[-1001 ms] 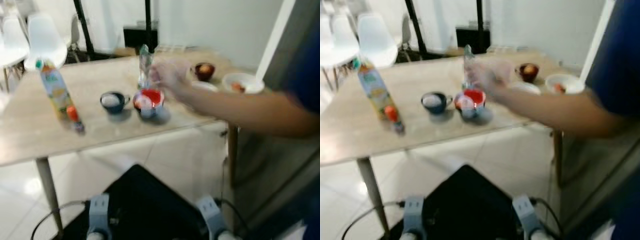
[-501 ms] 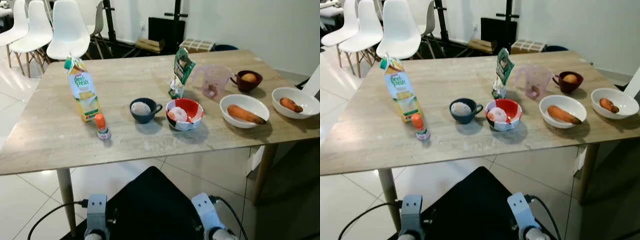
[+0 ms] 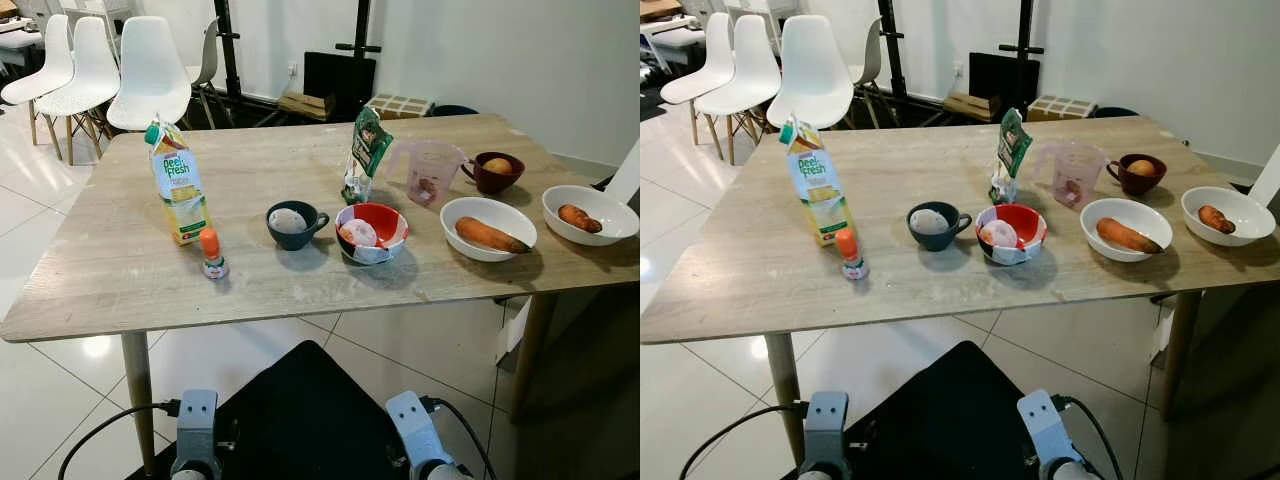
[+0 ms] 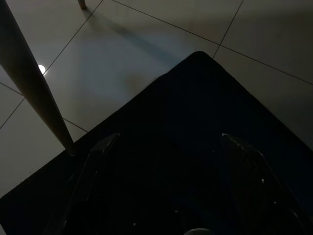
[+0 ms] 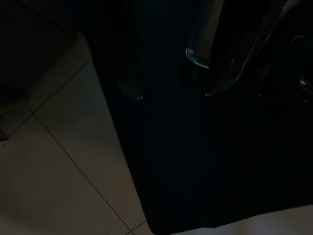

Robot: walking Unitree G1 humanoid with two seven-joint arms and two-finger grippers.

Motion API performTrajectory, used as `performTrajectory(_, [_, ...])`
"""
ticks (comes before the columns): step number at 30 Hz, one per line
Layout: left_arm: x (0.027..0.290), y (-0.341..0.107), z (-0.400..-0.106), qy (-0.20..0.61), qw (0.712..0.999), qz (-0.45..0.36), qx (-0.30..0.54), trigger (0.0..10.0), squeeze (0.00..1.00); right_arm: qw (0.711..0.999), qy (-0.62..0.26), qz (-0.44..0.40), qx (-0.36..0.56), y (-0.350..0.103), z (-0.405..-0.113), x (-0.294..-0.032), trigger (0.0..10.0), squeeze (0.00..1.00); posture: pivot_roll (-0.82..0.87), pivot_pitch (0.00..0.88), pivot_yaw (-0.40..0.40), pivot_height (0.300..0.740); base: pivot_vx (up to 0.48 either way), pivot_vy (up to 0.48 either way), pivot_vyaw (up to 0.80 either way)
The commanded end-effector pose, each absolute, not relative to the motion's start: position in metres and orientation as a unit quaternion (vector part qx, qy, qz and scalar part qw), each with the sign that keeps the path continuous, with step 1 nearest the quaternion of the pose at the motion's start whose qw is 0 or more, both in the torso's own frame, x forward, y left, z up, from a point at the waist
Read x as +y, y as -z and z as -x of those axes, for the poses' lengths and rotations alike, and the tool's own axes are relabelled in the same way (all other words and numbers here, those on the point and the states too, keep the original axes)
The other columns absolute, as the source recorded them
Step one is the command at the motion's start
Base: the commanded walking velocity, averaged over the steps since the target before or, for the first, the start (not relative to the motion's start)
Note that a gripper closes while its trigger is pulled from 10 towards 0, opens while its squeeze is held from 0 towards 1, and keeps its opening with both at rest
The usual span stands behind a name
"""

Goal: Restocking fridge

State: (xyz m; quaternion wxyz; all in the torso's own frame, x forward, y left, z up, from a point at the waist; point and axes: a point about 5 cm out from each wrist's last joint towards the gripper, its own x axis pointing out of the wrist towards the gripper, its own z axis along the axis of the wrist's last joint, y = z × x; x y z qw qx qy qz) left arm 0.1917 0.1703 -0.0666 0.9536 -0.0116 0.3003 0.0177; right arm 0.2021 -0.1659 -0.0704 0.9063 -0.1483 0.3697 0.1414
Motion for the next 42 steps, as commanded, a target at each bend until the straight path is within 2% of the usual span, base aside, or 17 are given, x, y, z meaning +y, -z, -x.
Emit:
performTrajectory(1, [0.169, 0.068, -0.19, -0.016, 0.952, 0.01, 0.307, 10.0, 0.0, 0.906, -0.141, 0.134, 0.376, 0.071, -0.202, -0.164, 10.0, 0.0, -0.15, 0.059, 0.008, 0.719, 0.0, 0.0, 0.0])
performTrajectory(15, [0.169, 0.069, -0.187, 0.002, 0.952, -0.007, 0.307, 10.0, 0.0, 0.905, -0.147, 0.132, 0.377, 0.072, -0.199, -0.163, 10.0, 0.0, -0.15, 0.063, 0.016, 0.74, 0.0, 0.0, 0.0])
performTrajectory(17, [0.169, 0.069, -0.186, 0.012, 0.952, -0.012, 0.304, 10.0, 0.0, 0.906, -0.15, 0.13, 0.373, 0.071, -0.2, -0.164, 10.0, 0.0, -0.15, 0.064, 0.017, 0.74, 0.0, 0.0, 0.0])
performTrajectory(18, [0.164, 0.067, -0.185, 0.06, 0.955, -0.008, 0.29, 10.0, 0.0, 0.912, -0.168, 0.108, 0.357, 0.067, -0.203, -0.168, 10.0, 0.0, -0.15, 0.067, 0.016, 0.74, 0.0, 0.0, 0.0])
performTrajectory(20, [0.162, 0.066, -0.185, 0.079, 0.955, -0.007, 0.284, 10.0, 0.0, 0.914, -0.175, 0.1, 0.352, 0.066, -0.204, -0.169, 10.0, 0.0, -0.15, 0.068, 0.015, 0.74, 0.0, 0.0, 0.0])
performTrajectory(25, [0.148, 0.043, -0.185, 0.241, 0.949, 0.01, 0.201, 10.0, 0.0, 0.897, -0.283, -0.023, 0.339, 0.053, -0.206, -0.18, 10.0, 0.0, -0.15, 0.076, 0.013, 0.74, 0.0, 0.0, 0.0])
performTrajectory(28, [0.146, 0.03, -0.188, 0.278, 0.945, 0.009, 0.169, 10.0, 0.0, 0.888, -0.33, -0.049, 0.316, 0.042, -0.21, -0.184, 10.0, 0.0, -0.15, 0.078, 0.01, 0.74, 0.0, 0.0, 0.0])
performTrajectory(31, [0.145, 0.012, -0.195, 0.324, 0.936, 0.004, 0.139, 10.0, 0.0, 0.864, -0.398, -0.078, 0.299, 0.025, -0.215, -0.187, 10.0, 0.0, -0.15, 0.077, 0.008, 0.74, 0.0, 0.0, 0.0])
performTrajectory(33, [0.145, 0.012, -0.195, 0.324, 0.936, 0.004, 0.139, 10.0, 0.0, 0.864, -0.398, -0.078, 0.299, 0.025, -0.215, -0.187, 10.0, 0.0, -0.15, 0.077, 0.008, 0.74, 0.0, 0.0, 0.0])
performTrajectory(35, [0.139, -0.01, -0.203, 0.383, 0.917, 0.008, 0.11, 10.0, 0.0, 0.83, -0.482, -0.088, 0.267, -0.001, -0.217, -0.185, 10.0, 0.0, -0.15, 0.076, 0.008, 0.74, 0.0, 0.0, 0.0])
performTrajectory(37, [0.139, -0.01, -0.203, 0.383, 0.917, 0.008, 0.11, 10.0, 0.0, 0.83, -0.482, -0.088, 0.267, -0.001, -0.217, -0.185, 10.0, 0.0, -0.15, 0.076, 0.008, 0.74, 0.0, 0.0, 0.0])
performTrajectory(39, [0.132, -0.029, -0.21, 0.415, 0.906, 0.012, 0.083, 10.0, 0.0, 0.813, -0.521, -0.111, 0.237, -0.022, -0.22, -0.183, 10.0, 0.0, -0.15, 0.076, 0.01, 0.74, 0.0, 0.0, 0.0])
performTrajectory(42, [0.124, -0.048, -0.217, 0.437, 0.898, 0.024, 0.052, 10.0, 0.0, 0.804, -0.542, -0.132, 0.205, -0.041, -0.224, -0.182, 10.0, 0.0, -0.15, 0.076, 0.009, 0.74, 0.0, 0.0, 0.0])
